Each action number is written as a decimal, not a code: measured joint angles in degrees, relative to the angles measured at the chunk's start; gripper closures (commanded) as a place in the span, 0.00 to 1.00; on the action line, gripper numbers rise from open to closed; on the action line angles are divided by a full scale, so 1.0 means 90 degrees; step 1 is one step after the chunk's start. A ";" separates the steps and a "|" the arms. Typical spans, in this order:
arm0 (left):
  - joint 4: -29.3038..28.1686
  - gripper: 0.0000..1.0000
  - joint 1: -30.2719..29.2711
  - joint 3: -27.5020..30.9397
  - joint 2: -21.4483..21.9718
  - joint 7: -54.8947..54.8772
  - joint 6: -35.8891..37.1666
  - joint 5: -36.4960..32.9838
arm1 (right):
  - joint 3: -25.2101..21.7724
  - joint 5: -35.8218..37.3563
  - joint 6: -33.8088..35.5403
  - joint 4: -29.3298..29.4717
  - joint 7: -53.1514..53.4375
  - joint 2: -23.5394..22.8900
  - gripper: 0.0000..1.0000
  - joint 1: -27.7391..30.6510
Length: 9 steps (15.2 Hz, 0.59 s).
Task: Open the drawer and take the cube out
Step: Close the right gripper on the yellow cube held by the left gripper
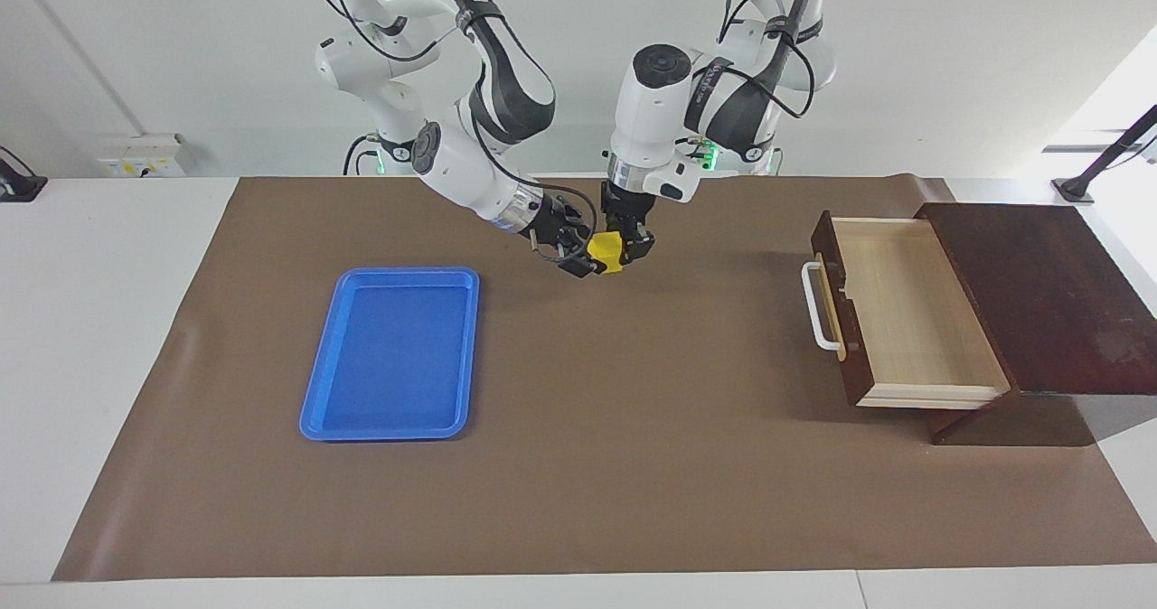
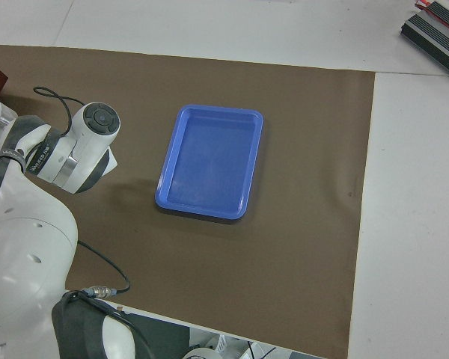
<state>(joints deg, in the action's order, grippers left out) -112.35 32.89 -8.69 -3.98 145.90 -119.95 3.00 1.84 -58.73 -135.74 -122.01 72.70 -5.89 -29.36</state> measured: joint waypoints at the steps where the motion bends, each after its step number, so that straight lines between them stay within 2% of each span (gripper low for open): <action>1: -0.0008 1.00 0.0003 0.0000 0.0000 -0.0043 -0.0006 -0.0017 | -0.0004 -0.0001 0.0012 0.0004 0.0000 -0.0005 1.00 0.0000; 4: -0.0009 0.98 0.0003 0.0007 0.0002 -0.0051 -0.0008 -0.0016 | -0.0004 -0.0002 0.0013 0.0018 0.0000 -0.0015 1.00 -0.0001; 5: -0.0009 0.76 0.0003 0.0009 0.0003 -0.0054 -0.0008 -0.0016 | -0.0004 -0.0002 0.0013 0.0022 0.0000 -0.0016 1.00 -0.0002; 6: -0.0008 0.34 0.0003 0.0014 0.0006 -0.0058 -0.0008 -0.0016 | -0.0004 -0.0002 0.0013 0.0029 0.0001 -0.0019 1.00 -0.0002; 7: -0.0007 0.00 0.0002 0.0024 0.0010 -0.0070 -0.0010 -0.0016 | -0.0003 -0.0002 0.0013 0.0046 0.0002 -0.0028 1.00 -0.0003; 9: 0.0032 0.00 -0.0013 0.0088 0.0010 -0.0071 -0.0025 -0.0010 | 0.0006 -0.0006 0.0011 0.0079 0.0002 -0.0034 1.00 -0.0017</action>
<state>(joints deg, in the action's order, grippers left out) -112.06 32.77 -7.90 -3.89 145.25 -120.17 2.91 1.90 -58.79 -135.64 -121.30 72.72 -6.20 -29.52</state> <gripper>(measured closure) 0.295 0.427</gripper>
